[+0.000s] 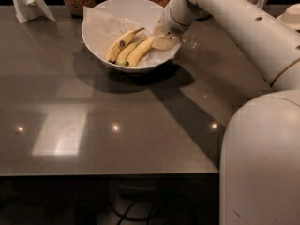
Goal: Pick banana from white bowl
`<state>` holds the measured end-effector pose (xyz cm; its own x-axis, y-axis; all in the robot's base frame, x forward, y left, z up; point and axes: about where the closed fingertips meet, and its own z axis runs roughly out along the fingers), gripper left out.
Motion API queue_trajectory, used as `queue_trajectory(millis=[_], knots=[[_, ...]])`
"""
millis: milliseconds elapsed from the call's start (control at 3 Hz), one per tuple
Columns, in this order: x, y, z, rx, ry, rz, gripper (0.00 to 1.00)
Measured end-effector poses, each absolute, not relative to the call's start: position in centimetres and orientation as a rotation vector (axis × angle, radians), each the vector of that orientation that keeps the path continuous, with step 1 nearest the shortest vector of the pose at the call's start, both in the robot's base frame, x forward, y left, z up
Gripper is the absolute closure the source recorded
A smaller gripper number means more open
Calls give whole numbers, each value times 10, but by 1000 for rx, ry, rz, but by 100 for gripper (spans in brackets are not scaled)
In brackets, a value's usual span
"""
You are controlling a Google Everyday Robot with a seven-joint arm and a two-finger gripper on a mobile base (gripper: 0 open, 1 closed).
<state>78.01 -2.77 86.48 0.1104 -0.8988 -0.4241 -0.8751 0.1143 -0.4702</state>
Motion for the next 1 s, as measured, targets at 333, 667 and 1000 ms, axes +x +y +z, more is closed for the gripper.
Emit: queue_trajectory(millis=[333, 667, 1000], knots=[[778, -23, 865, -1752, 1735, -42, 100], [773, -11, 871, -1782, 1704, -47, 100], [769, -1, 887, -1808, 1665, -69, 100]])
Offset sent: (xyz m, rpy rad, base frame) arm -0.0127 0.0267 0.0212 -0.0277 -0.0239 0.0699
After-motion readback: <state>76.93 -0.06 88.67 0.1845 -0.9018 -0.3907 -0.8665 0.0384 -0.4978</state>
